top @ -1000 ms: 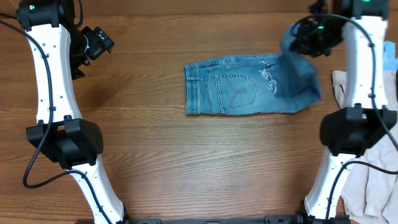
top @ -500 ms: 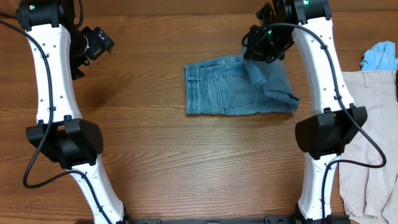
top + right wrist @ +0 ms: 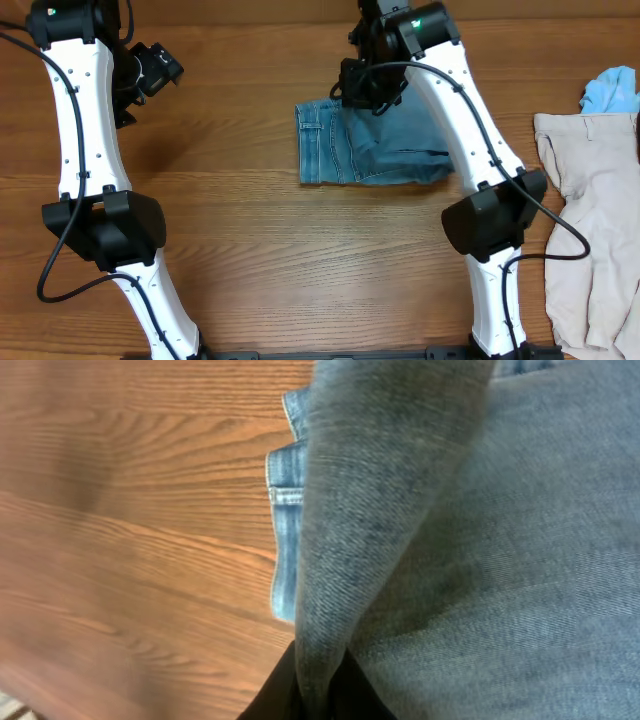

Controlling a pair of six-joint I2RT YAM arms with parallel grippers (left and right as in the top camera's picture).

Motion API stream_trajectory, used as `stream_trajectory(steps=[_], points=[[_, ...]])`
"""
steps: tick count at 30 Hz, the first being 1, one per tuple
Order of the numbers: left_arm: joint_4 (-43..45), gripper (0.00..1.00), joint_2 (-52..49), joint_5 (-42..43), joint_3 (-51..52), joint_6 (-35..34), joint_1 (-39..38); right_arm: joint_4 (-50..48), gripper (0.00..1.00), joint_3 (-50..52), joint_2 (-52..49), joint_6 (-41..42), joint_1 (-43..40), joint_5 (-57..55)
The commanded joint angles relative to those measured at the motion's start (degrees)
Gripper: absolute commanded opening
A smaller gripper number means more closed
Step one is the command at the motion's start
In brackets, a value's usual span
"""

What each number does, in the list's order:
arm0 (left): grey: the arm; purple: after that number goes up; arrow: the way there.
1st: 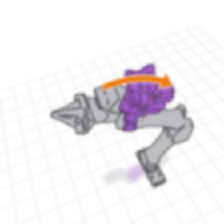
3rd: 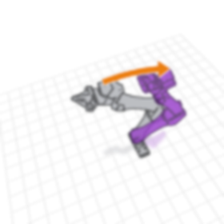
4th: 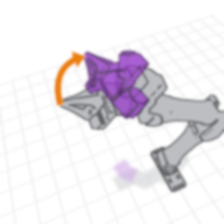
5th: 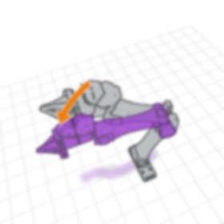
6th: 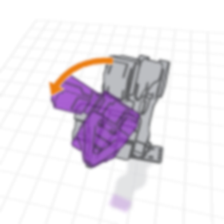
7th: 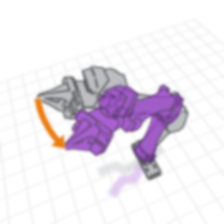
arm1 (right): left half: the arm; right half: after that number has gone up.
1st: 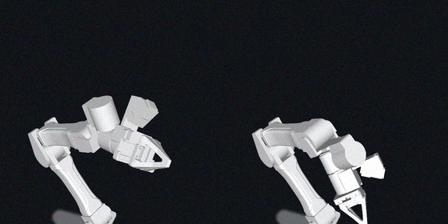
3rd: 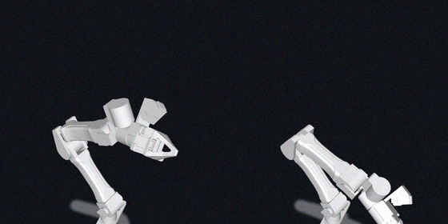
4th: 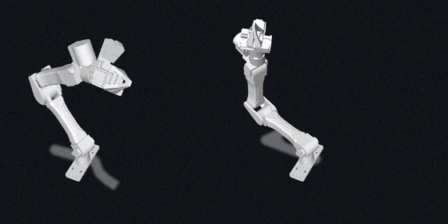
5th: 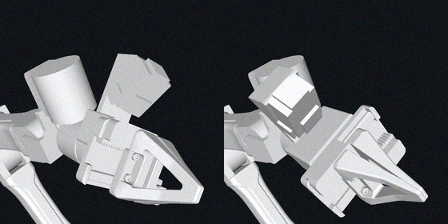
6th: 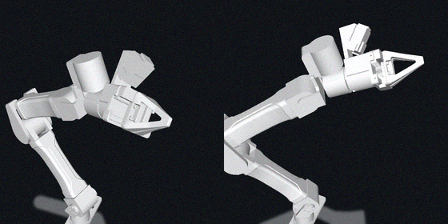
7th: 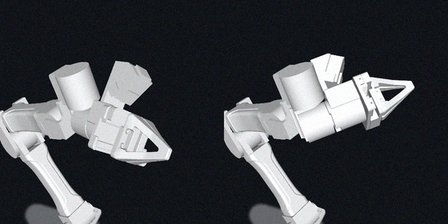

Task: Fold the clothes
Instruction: 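Fold the lifted edge leftward over the jeans and release it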

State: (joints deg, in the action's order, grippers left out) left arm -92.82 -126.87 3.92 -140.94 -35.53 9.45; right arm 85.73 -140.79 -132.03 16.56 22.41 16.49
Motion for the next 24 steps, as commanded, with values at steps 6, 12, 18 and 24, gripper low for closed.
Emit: stream_trajectory(steps=[6, 12, 18, 24], points=[[0.07, 1.0, 0.52, 0.15, -0.52, 1.07, -0.11, -4.48, 0.09, 0.22, -3.08, 0.2, 2.01, -1.95], [0.07, 1.0, 0.52, 0.15, -0.52, 1.07, -0.11, -4.81, 0.1, 0.24, -5.53, 0.26, 2.08, -1.88], [0.07, 1.0, 0.52, 0.15, -0.52, 1.07, -0.11, -7.08, 0.1, 0.24, -5.53, 1.73, 2.29, -0.35], [0.07, 1.0, 0.52, 0.17, -0.52, 1.07, -0.11, -7.21, 0.18, 0.24, -5.53, 1.75, 2.97, 0.33]])
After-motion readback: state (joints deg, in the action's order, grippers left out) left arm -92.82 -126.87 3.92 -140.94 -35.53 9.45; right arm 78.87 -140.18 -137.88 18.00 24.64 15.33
